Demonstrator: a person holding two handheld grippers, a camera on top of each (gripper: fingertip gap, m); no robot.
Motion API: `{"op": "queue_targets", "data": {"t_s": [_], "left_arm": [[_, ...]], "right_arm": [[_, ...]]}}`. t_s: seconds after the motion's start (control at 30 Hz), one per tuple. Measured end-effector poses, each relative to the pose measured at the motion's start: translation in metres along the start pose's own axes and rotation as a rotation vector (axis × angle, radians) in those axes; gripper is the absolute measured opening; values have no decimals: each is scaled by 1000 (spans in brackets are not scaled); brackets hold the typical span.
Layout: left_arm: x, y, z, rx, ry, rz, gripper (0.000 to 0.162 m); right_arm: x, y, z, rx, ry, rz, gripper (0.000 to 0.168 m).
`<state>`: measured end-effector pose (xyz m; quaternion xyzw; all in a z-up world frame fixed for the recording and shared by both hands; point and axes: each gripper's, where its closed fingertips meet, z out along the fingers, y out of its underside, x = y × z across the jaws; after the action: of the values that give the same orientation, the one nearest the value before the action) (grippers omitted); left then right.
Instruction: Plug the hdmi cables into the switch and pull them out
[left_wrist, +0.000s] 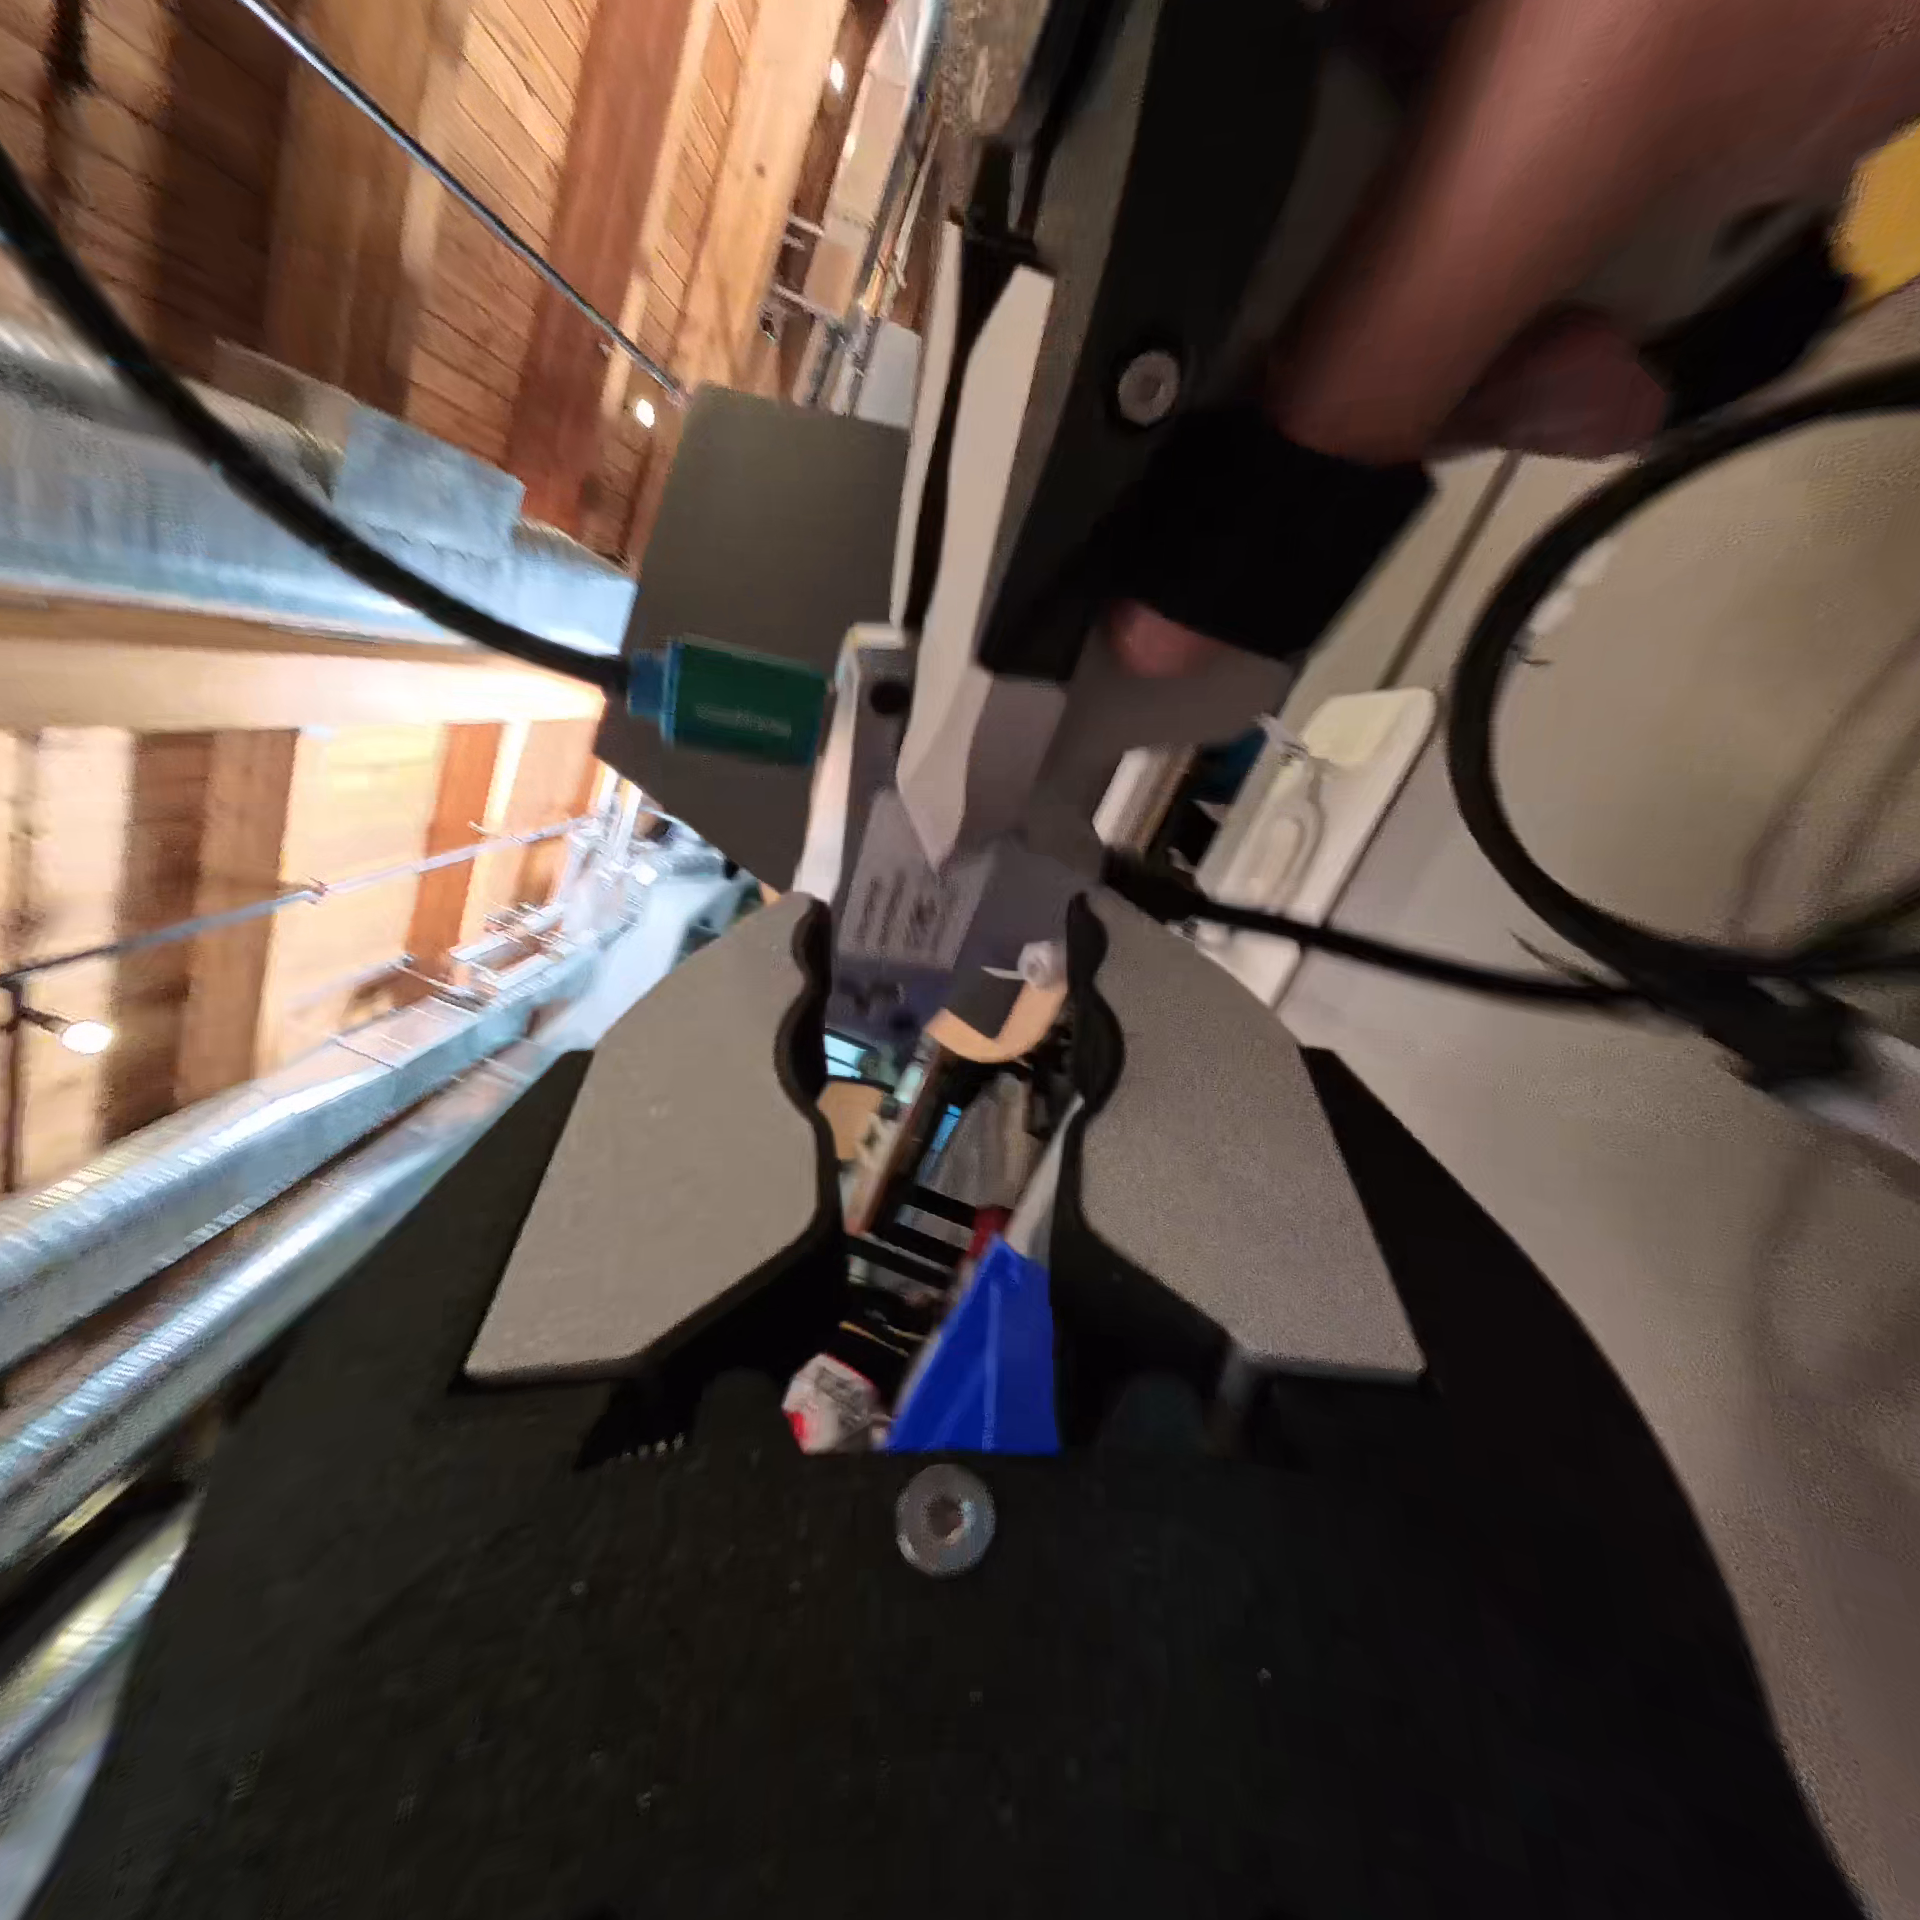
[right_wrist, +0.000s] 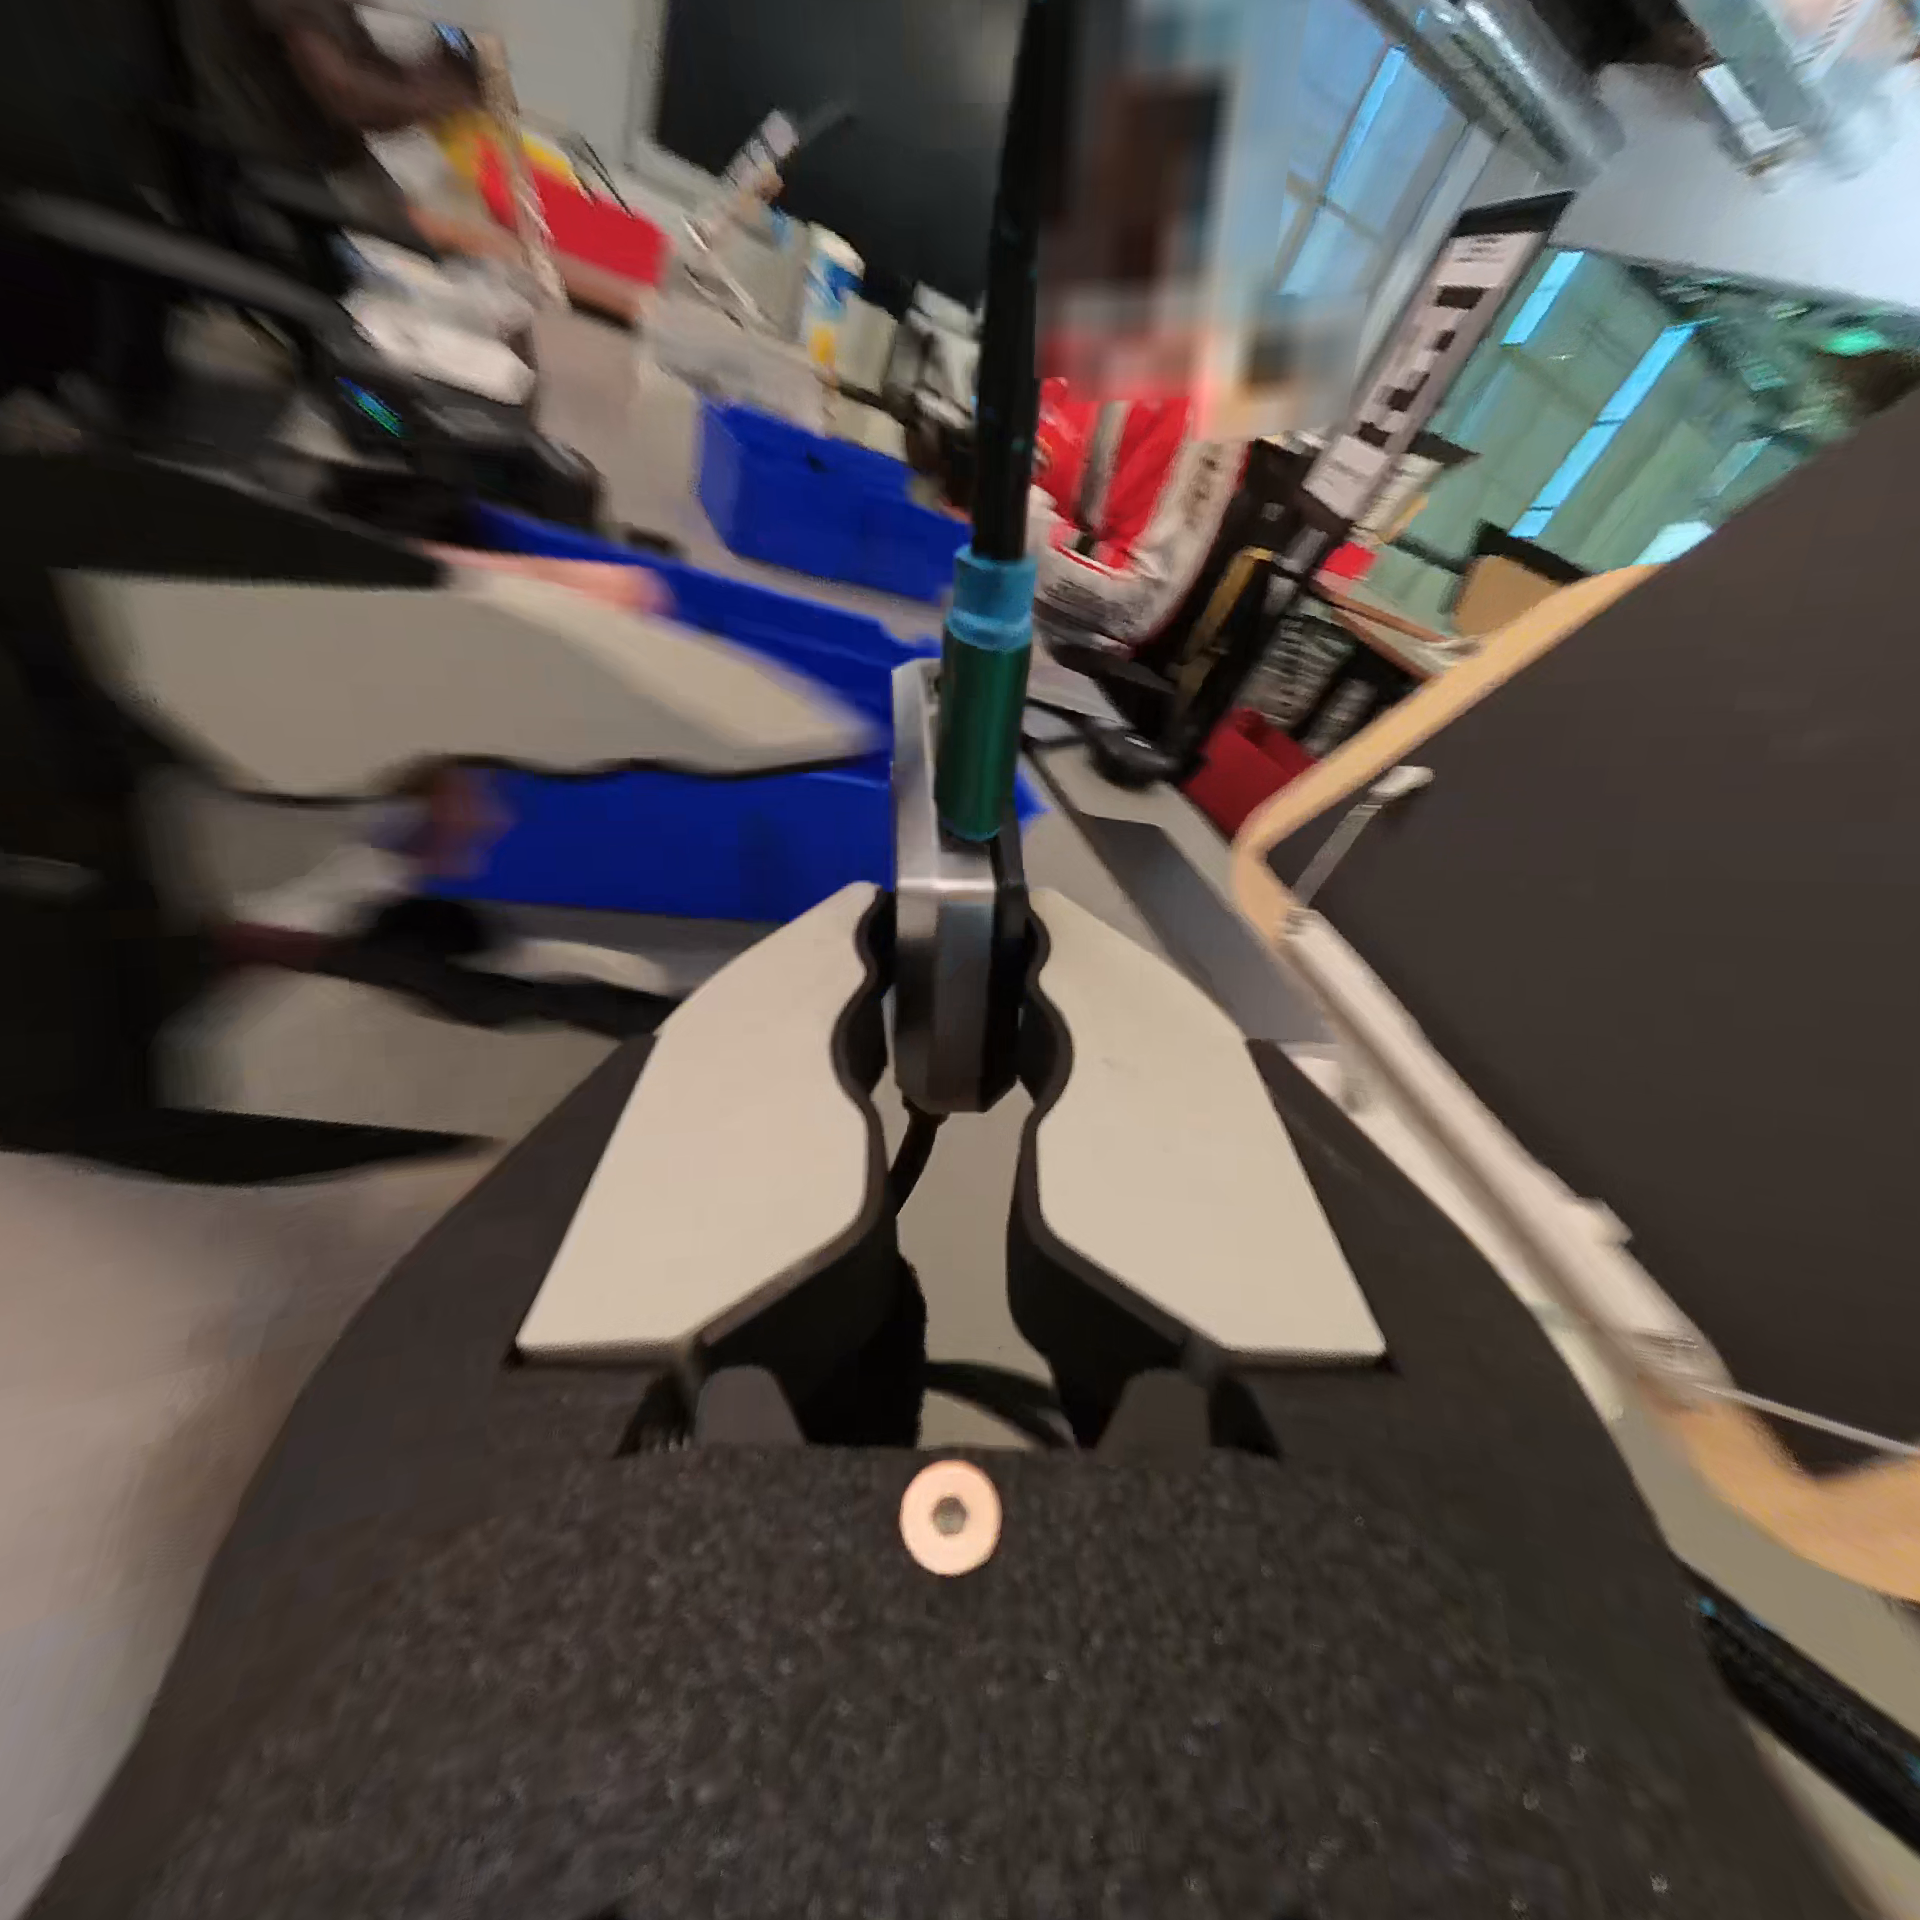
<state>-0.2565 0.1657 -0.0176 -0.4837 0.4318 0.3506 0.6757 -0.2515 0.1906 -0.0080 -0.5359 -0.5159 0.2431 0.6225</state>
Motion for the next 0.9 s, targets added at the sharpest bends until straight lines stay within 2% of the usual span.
{"op": "queue_targets", "data": {"t_s": [0.07,0.17,0.27,0.43,0.53,0.7,0.77,0.9], "left_arm": [[7,17,-19,-57,85,-115,37],[22,43,-47,-172,292,-458,38],[27,52,-61,-171,423,-809,40],[45,56,-53,-197,556,-1141,54],[59,67,-47,-249,544,-1185,49],[68,64,-41,-256,539,-1088,37],[67,69,-39,-277,514,-1068,22],[71,67,-37,-300,565,-1115,21]], "right_arm": [[16,4,10,-61,63,-129,20],[24,14,26,-153,109,-348,20],[4,36,40,-190,79,-433,20],[-46,78,55,-207,100,-588,20],[-63,84,56,-158,128,-589,20],[-76,83,59,-145,119,-627,20],[-76,84,59,-150,115,-622,20],[-74,90,56,-162,110,-617,21]]}}
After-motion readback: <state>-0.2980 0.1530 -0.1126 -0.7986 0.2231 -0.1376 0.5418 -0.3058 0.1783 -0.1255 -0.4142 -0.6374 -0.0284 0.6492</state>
